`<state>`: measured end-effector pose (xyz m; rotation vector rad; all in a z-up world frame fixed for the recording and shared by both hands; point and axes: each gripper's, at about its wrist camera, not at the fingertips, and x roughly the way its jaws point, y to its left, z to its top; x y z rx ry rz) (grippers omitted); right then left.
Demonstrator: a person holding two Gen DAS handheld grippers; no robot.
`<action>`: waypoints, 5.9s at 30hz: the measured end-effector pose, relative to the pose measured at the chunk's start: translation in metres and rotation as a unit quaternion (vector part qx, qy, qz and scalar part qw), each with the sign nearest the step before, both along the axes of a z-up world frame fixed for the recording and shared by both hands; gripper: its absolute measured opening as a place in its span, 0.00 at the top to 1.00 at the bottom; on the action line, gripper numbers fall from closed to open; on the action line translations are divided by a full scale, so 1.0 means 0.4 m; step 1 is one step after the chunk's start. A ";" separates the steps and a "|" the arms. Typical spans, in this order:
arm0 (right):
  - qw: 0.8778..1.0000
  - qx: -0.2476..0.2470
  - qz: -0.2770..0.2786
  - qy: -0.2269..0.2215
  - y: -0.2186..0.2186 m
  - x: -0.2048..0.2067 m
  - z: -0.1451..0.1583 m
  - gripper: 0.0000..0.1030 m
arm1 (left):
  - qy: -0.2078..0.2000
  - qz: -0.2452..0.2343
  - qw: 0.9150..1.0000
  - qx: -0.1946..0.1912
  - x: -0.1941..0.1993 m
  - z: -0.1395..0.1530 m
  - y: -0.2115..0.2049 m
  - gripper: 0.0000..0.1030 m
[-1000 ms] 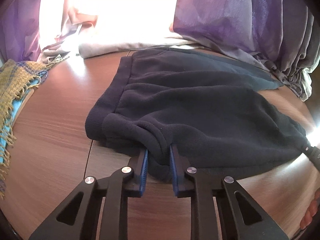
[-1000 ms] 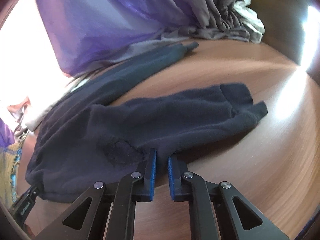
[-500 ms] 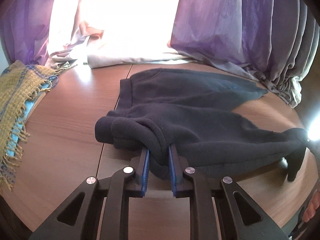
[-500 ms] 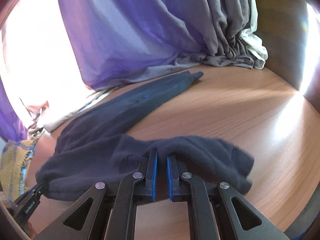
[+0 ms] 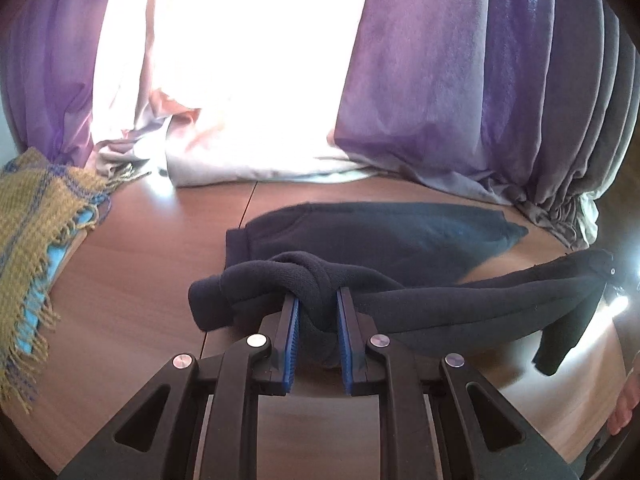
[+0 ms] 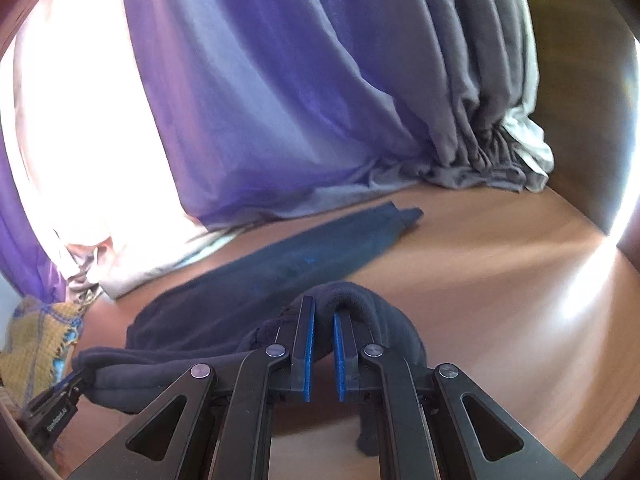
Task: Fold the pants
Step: 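Lift the waistband with both grippers and fold it over toward the cuffs, then open both grippers to release the folded waistband onto the pants, then grasp the cuff end with the right gripper while the left gripper presses the pants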
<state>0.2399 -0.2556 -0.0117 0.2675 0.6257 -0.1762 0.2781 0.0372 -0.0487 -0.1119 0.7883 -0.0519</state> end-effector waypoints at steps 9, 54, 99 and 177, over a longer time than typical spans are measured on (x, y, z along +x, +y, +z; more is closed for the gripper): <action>0.999 -0.013 0.028 0.010 -0.001 0.155 0.025 0.91 | 0.003 0.000 1.000 0.014 0.129 0.005 -0.003 0.82; 0.984 -0.006 0.061 0.166 0.024 0.809 -0.265 0.91 | 0.102 0.079 0.990 0.049 0.568 -0.243 0.038 0.78; 0.963 -0.071 0.253 0.052 -0.029 0.365 -0.115 0.51 | 0.000 -0.051 0.998 0.034 0.234 -0.098 -0.276 0.50; 0.985 0.117 0.037 0.120 -0.445 0.586 -0.266 0.92 | 0.048 -0.116 0.985 0.116 0.312 -0.221 -0.514 0.32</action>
